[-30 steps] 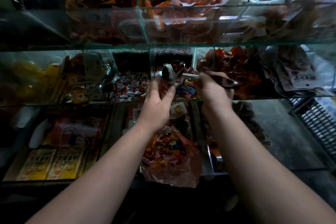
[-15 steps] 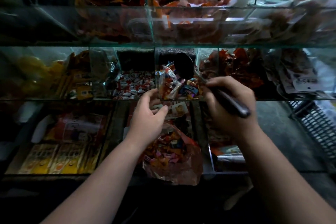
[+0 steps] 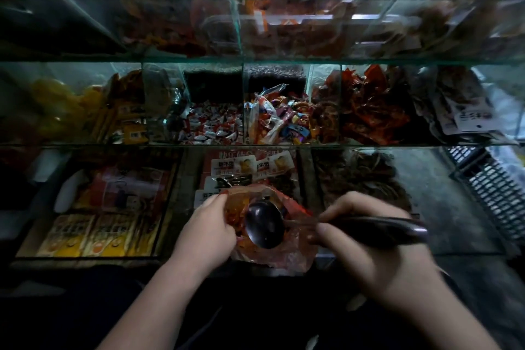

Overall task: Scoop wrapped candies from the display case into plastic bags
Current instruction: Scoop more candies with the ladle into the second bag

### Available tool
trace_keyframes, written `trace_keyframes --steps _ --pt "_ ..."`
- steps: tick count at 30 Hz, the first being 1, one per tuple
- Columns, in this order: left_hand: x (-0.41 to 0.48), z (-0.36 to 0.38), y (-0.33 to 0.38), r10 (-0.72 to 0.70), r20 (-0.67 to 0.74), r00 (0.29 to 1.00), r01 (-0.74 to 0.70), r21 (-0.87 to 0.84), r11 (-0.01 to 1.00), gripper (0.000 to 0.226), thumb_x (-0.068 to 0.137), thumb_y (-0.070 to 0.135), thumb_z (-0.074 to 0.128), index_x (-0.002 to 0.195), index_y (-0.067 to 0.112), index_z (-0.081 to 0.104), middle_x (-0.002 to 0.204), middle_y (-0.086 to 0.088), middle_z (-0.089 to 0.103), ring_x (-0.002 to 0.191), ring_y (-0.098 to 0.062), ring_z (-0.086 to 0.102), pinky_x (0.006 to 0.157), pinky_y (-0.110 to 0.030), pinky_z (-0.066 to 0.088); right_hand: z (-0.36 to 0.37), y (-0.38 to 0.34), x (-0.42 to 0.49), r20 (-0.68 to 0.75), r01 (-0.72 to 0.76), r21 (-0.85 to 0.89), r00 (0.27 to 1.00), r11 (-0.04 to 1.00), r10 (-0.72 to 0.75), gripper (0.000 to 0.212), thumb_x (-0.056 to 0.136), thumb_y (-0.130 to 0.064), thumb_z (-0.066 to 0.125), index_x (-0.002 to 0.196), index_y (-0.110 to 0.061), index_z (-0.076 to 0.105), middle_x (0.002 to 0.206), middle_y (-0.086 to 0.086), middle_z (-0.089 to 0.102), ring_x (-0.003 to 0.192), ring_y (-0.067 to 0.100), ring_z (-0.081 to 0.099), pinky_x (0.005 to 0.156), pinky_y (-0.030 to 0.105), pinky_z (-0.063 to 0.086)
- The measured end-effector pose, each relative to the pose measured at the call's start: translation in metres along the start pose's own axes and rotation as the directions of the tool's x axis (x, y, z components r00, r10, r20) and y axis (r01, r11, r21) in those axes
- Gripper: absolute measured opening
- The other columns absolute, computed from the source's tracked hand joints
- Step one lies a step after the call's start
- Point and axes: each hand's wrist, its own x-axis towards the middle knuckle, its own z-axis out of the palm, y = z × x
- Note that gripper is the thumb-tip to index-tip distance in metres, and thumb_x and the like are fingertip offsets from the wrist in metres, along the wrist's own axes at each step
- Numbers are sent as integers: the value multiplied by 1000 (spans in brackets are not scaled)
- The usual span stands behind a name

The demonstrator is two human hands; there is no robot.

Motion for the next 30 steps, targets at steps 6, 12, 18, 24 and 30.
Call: trace_keyframes --steps 6,12,18,24,30 --pt "-6 0 -5 32 91 995 -22 -111 994 68 87 13 53 152 28 37 151 9 42 134 -12 48 112 -40 44 95 71 26 63 -61 -109 996 992 68 10 84 -20 77 83 -22 67 79 -10 68 80 0 63 69 11 46" --pt "-9 3 -8 11 123 992 16 -210 978 91 87 0 51 160 37 12 164 15 23 146 -9 35 118 -41 36 125 100 30 -28 -350 97 935 932 354 17 86 -26 75 70 -28 67 73 -11 70 72 -2 64 63 8 43" --pt "-7 2 -9 -23 134 991 56 -245 968 94 87 -6 46 161 35 6 166 14 16 150 -9 24 122 -35 28 116 99 28 81 -593 356 789 722 609 14 88 -20 76 75 -16 74 91 11 76 94 29 74 82 44 62" --pt "-10 0 -15 3 134 991 38 -303 952 94 87 -5 50 162 31 7 167 11 16 151 -9 23 122 -42 29 91 83 25 73 -524 740 685 421 725 31 92 -4 67 64 -17 72 76 25 73 78 43 76 58 38 61" --pt "-28 -3 11 272 -426 863 -332 -72 941 48 90 4 62 137 14 62 143 7 54 135 -11 46 114 -33 40 53 71 23 -91 -427 612 798 666 595 6 82 -22 76 79 -17 76 78 18 77 79 36 78 80 52 63"
